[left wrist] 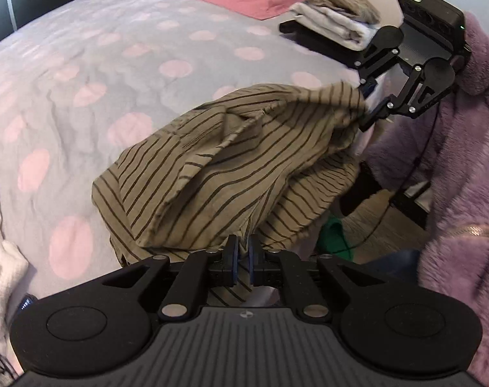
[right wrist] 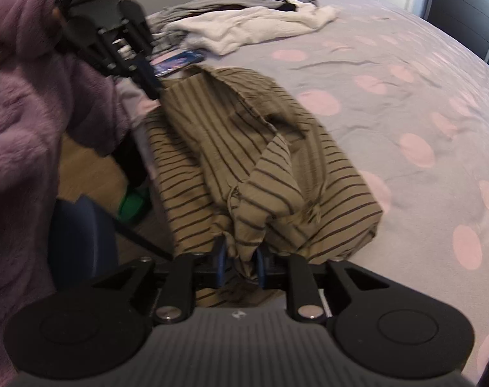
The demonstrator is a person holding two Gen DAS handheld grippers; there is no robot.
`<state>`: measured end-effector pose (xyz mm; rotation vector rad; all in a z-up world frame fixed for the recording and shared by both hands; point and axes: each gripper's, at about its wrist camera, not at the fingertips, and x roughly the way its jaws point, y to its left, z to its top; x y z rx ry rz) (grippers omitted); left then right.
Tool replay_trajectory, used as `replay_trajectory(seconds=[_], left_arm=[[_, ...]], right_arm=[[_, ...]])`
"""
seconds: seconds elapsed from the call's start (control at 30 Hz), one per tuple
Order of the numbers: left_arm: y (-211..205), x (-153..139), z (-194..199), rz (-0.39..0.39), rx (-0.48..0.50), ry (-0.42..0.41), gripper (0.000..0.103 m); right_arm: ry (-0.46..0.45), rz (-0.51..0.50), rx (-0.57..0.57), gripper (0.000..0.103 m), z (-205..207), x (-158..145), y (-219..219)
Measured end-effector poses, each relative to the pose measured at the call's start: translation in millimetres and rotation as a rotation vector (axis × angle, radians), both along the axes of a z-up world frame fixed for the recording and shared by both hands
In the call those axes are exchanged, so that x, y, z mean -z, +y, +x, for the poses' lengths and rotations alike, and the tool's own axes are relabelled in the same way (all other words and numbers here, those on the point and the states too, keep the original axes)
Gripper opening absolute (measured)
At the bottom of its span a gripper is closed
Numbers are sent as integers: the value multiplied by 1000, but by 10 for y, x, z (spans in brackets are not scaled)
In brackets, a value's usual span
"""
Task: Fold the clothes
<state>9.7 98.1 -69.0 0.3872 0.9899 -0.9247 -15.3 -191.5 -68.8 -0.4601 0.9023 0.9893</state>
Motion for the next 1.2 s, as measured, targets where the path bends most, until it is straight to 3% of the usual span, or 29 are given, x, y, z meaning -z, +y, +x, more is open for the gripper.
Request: replay_trajectory(seconds=[0.03, 0.27, 0.33, 0.5, 0.53, 0.57, 0.6, 0.63, 0.67, 0.7, 0.8, 1.0, 1.07, 1.1, 1.13, 1.2], left_arm=[[6, -22, -39, -6, 5, -14, 4], [-43, -228, -145, -48, 29, -175, 31], [-168, -181, -150, -18, 64, -203, 37], [-496, 76, -158, 104, 143, -312, 39], [-524, 122, -141, 116, 133, -326, 38], [-548, 162, -127, 128, 125, -340, 29], [-558, 188, -120, 139, 121, -350, 16], [-562, 207, -121, 145, 121, -357, 13], [-547, 211, -137, 143, 132, -355, 9], [-530, 208, -158, 141, 144, -352, 4], [-434, 154, -265, 141, 194, -330, 2], [-290, 190, -482, 178, 286, -225, 2], [-263, 214, -542, 187, 307, -185, 2], [-252, 218, -564, 188, 315, -164, 3], [-242, 206, -581, 184, 324, -144, 3], [-209, 144, -618, 164, 344, -115, 5]], right_arm=[[-1, 8, -10, 40, -33, -25, -1], [-101, 87, 48, 54, -120, -257, 28], [-110, 86, 57, 69, -115, -254, 105], [-132, -83, 32, 73, -117, 42, 490], [-137, -114, 30, 70, -117, 124, 550], [-138, -131, 23, 68, -121, 194, 586], [-139, -141, 16, 50, -126, 243, 603], [-142, -145, 15, 25, -129, 272, 603], [-145, -146, 22, 18, -129, 284, 587], [-153, -140, 29, 18, -134, 274, 553], [-160, -93, 26, 7, -168, 196, 426], [-70, -84, -102, 7, -305, 167, 354], [-38, -85, -149, 13, -362, 177, 380], [-31, -87, -164, 21, -391, 176, 402], [-27, -83, -176, 40, -417, 162, 419], [-25, -64, -196, 49, -457, 92, 424]])
